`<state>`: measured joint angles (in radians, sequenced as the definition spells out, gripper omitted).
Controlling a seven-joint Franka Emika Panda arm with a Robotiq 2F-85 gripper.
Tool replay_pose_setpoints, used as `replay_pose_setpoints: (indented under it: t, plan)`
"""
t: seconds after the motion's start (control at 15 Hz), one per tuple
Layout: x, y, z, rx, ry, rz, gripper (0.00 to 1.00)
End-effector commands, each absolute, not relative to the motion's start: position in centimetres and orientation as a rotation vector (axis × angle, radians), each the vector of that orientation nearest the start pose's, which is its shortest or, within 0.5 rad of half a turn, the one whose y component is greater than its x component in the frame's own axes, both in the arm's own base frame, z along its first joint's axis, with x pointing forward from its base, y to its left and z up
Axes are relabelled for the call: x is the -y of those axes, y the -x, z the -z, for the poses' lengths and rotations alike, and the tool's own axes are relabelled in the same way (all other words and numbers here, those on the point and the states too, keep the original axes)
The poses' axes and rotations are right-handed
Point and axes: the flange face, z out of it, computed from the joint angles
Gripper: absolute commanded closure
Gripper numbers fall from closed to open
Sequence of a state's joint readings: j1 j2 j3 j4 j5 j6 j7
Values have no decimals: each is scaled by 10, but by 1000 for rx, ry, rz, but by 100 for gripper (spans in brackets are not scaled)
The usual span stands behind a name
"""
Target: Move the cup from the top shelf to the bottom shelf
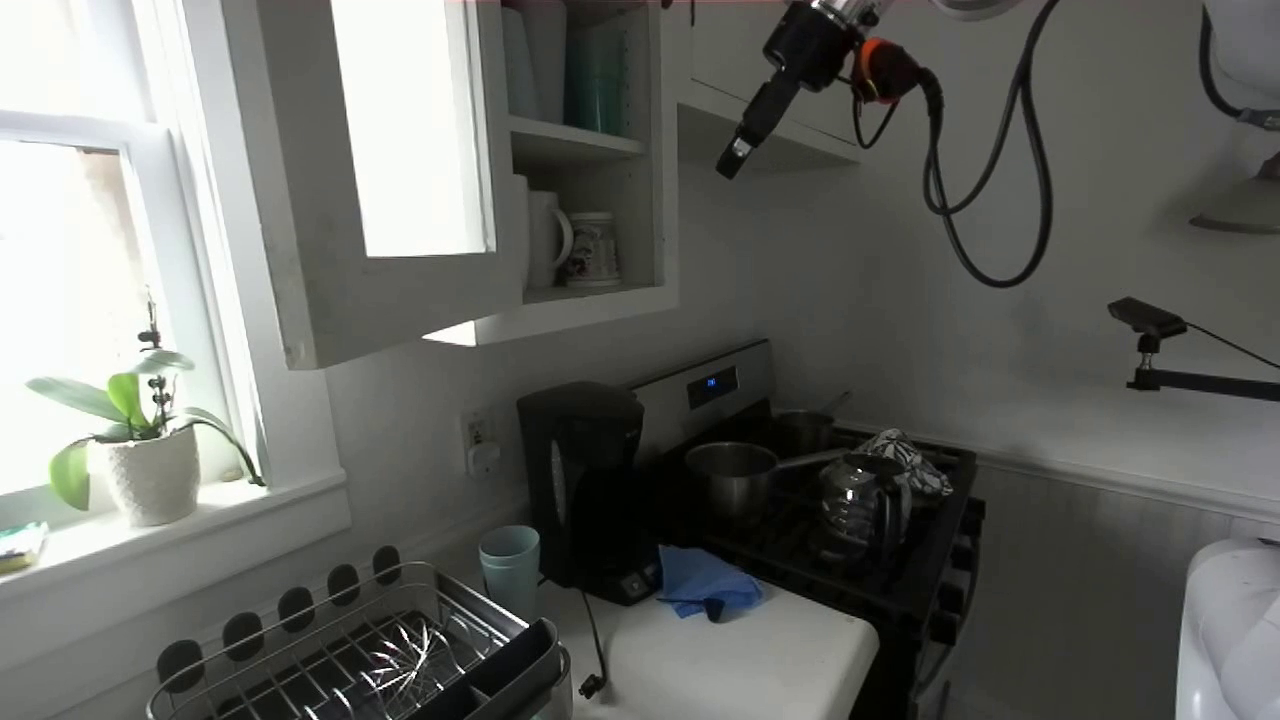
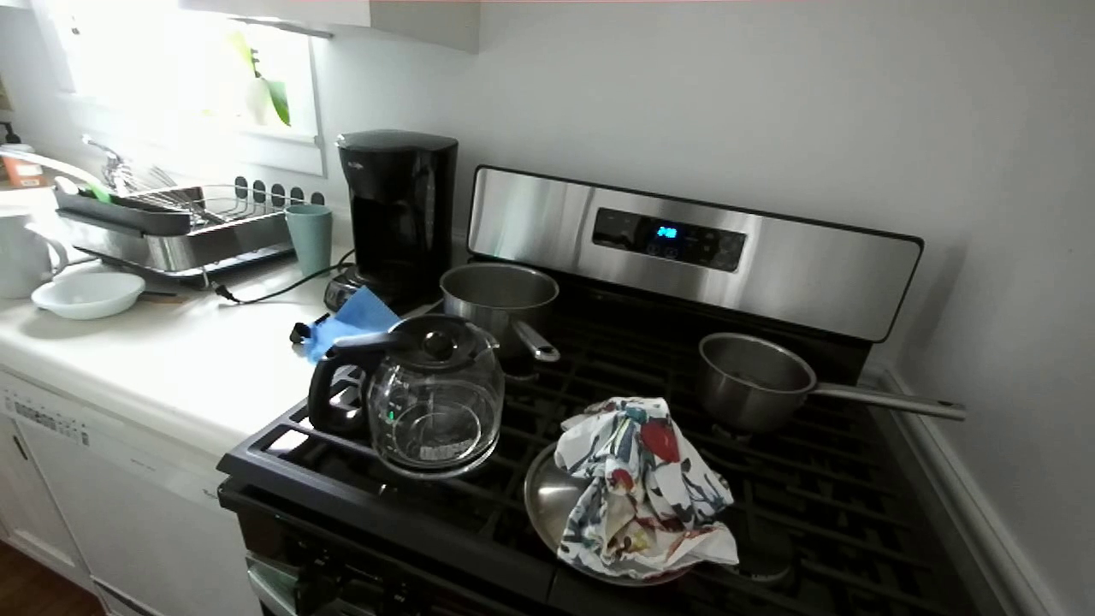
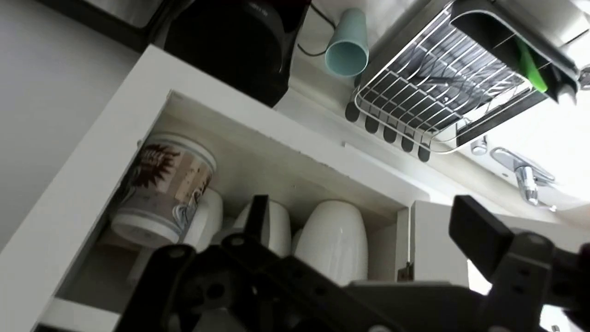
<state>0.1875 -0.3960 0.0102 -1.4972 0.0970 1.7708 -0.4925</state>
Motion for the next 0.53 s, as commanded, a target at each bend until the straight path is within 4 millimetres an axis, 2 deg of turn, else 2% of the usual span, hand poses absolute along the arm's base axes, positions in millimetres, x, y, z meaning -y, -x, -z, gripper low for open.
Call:
replay_pose_setpoints:
  t: [0.0,0.27,0.47]
  plan:
    - [-102,-412,-904,1058,2728,1237,0]
    - [-112,-441,-921,972,2620,1491,0]
    - [-121,-465,-924,890,2522,1637,0]
